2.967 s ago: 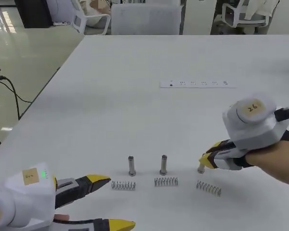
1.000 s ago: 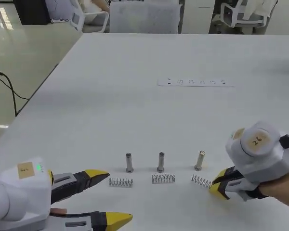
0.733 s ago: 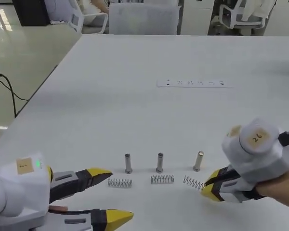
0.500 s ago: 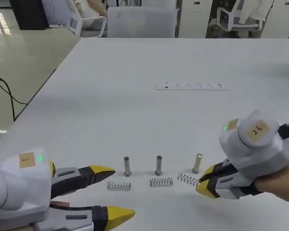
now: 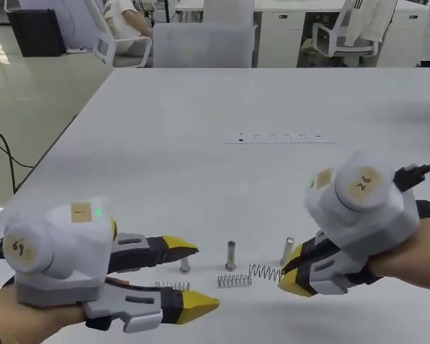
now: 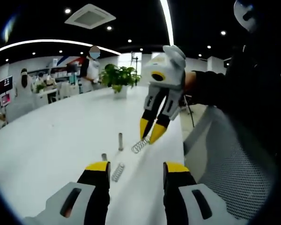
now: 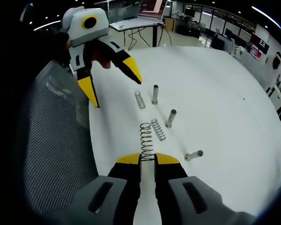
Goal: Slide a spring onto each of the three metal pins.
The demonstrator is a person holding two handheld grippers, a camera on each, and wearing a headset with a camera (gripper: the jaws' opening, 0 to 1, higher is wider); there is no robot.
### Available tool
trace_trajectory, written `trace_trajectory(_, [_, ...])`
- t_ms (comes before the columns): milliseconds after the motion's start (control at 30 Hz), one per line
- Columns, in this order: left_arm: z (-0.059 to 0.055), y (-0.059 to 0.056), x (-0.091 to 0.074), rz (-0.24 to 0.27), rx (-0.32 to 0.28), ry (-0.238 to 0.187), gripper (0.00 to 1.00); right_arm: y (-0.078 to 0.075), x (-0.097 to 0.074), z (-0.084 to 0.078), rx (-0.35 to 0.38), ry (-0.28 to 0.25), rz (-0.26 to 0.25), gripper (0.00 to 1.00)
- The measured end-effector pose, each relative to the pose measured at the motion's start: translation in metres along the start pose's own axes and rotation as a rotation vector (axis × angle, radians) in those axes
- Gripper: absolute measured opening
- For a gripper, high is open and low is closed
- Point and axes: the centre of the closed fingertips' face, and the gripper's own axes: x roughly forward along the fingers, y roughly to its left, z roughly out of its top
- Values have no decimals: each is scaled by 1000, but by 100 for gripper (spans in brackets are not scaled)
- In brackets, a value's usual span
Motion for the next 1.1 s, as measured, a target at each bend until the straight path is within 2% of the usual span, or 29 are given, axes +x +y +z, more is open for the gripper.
trace_trajectory(133, [-2,1,8,-22,-6,3,35,6,4,2,-24,14,24,7])
trace_trajectory(333, [-13,-1,21,-63,-16,33,27,9,13,7,-62,36,47,7])
trace_trajectory(533, [-20,-8,28,-86,5,45,23,18,19,12,-105,54,74,7])
trace_trajectory(700, [-25,-12,31,-100,21,56,20,25,21,12,-131,62,103,7])
trace_trajectory(867, [-29,-19,32,-133,29,71,9,31,22,10,-164,74,130,7])
trace_trajectory(1100, [-32,-24,34,-144,64,91,6,35,21,10,-161,71,145,7])
